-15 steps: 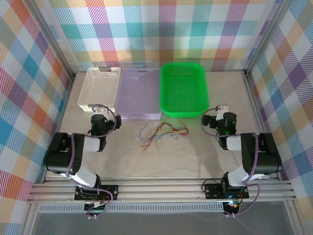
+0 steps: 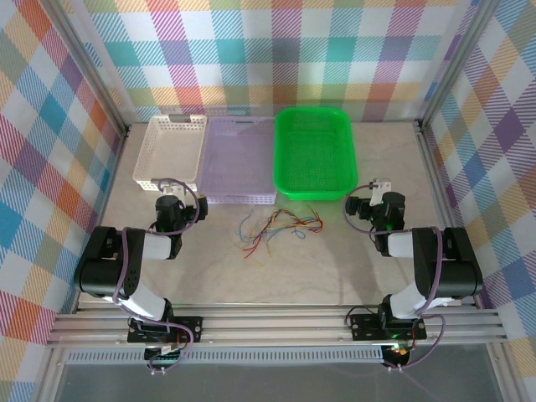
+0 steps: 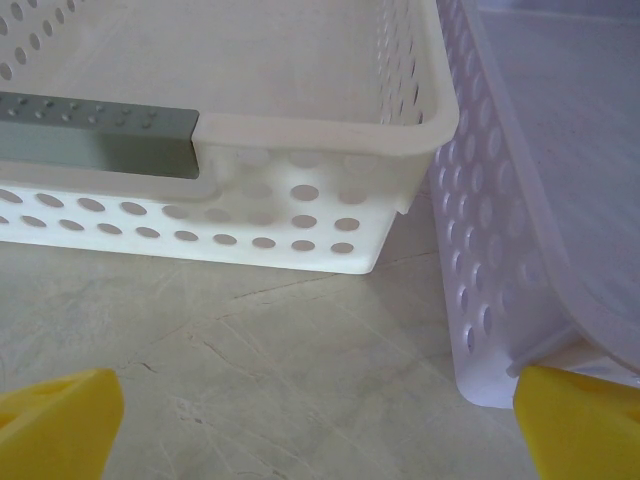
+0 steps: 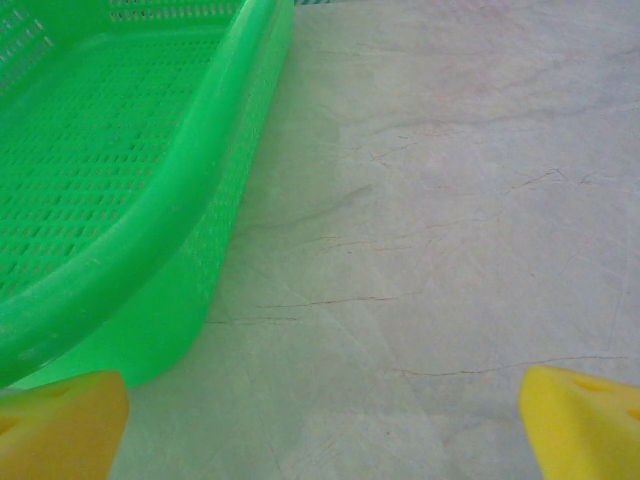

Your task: Untangle the cables

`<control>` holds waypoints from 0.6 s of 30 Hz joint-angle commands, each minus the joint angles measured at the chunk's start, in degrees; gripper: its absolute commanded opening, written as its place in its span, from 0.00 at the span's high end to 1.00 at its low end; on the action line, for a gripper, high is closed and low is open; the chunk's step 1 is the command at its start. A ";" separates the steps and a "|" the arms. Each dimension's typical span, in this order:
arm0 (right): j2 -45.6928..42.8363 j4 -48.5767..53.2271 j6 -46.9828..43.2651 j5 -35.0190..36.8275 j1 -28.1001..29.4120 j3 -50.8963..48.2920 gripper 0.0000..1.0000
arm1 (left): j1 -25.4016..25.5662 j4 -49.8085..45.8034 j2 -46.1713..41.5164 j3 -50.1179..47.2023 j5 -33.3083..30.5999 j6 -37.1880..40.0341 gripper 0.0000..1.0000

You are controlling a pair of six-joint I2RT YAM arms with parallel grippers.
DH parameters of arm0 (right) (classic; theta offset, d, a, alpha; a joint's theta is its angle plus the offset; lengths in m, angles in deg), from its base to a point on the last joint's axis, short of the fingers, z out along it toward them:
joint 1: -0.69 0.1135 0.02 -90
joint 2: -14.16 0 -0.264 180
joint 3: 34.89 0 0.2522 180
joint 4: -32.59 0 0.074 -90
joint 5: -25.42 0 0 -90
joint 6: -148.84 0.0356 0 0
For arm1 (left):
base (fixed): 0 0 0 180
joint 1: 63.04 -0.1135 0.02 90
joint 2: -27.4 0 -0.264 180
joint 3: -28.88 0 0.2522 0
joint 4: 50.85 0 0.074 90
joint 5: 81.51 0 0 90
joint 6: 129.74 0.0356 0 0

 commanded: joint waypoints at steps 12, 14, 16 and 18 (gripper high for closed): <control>-0.11 -2.43 0.05 -0.27 -0.25 0.89 0.00 | -0.38 0.95 -0.29 0.77 0.79 0.69 0.00; -0.13 -2.51 0.08 -0.21 -0.25 0.83 0.00 | -0.40 1.02 -0.33 0.76 0.80 0.66 0.00; -2.23 -2.07 0.96 2.16 -0.16 0.32 0.00 | -0.41 1.02 -0.29 0.77 0.77 0.70 0.00; -5.92 2.23 1.84 4.30 -0.23 0.92 0.00 | -0.37 0.99 -0.30 0.74 0.77 0.67 0.00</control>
